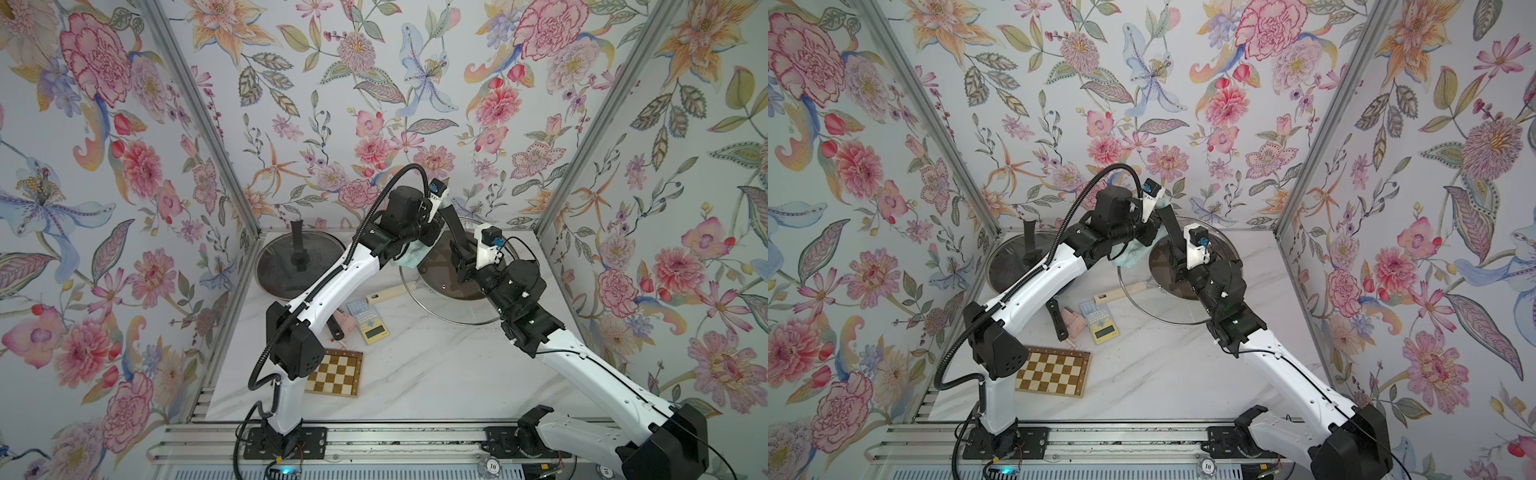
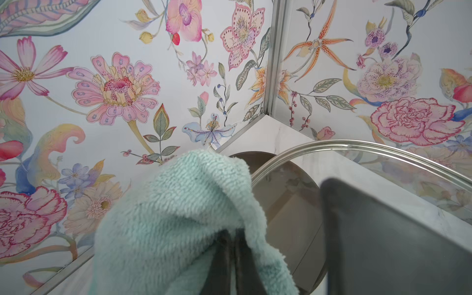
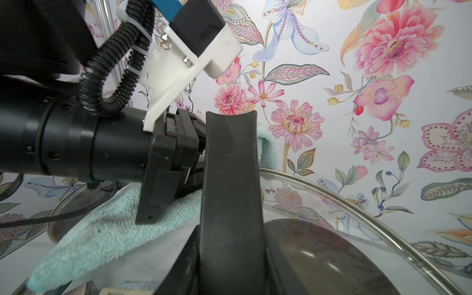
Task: Wipe the pot lid with a cloth
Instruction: Wipe the pot lid.
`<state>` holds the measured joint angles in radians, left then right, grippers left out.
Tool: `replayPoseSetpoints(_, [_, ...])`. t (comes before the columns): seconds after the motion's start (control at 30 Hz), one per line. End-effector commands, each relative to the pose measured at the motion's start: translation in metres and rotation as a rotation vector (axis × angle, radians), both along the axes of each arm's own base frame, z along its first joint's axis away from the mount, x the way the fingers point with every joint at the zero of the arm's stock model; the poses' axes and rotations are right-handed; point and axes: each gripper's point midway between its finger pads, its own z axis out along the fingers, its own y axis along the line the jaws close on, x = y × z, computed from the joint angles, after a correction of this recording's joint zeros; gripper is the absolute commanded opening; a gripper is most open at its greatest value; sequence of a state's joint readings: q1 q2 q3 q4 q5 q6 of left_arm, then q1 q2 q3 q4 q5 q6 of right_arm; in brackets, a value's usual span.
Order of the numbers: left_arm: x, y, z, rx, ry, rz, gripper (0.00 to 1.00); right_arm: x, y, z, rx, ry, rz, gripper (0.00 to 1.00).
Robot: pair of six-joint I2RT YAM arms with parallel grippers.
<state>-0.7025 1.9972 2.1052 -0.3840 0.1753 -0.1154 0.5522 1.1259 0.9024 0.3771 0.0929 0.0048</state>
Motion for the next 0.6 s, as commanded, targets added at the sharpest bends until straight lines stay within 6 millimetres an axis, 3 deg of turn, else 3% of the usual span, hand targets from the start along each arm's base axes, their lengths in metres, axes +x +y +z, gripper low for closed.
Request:
replayPoseSetpoints(0.0, [-0.018,0.009,-0.040,0.093,0.088,-0.018,0.00,0.007,-0.031,0.080,0.187,-0.241,-0.139,0.00])
replayPoseSetpoints(0.13, [-0.035,0.027,-0.065,0.132,0.137,0.011,0.00,0.040,-0.045,0.082,0.280,-0.257,-0.271,0.00])
replayPoseSetpoints(0.23, [-0.044,0.035,-0.072,0.126,0.155,0.021,0.00,0.061,-0.056,0.081,0.361,-0.261,-0.374,0.00])
replayPoseSetpoints(0.37, [-0.062,0.016,-0.072,0.097,0.162,-0.069,0.00,0.083,-0.067,0.079,0.469,-0.261,-0.501,0.00])
replayPoseSetpoints(0.57, [-0.079,-0.011,-0.079,0.086,0.209,-0.201,0.00,0.091,-0.064,0.075,0.515,-0.260,-0.568,0.00])
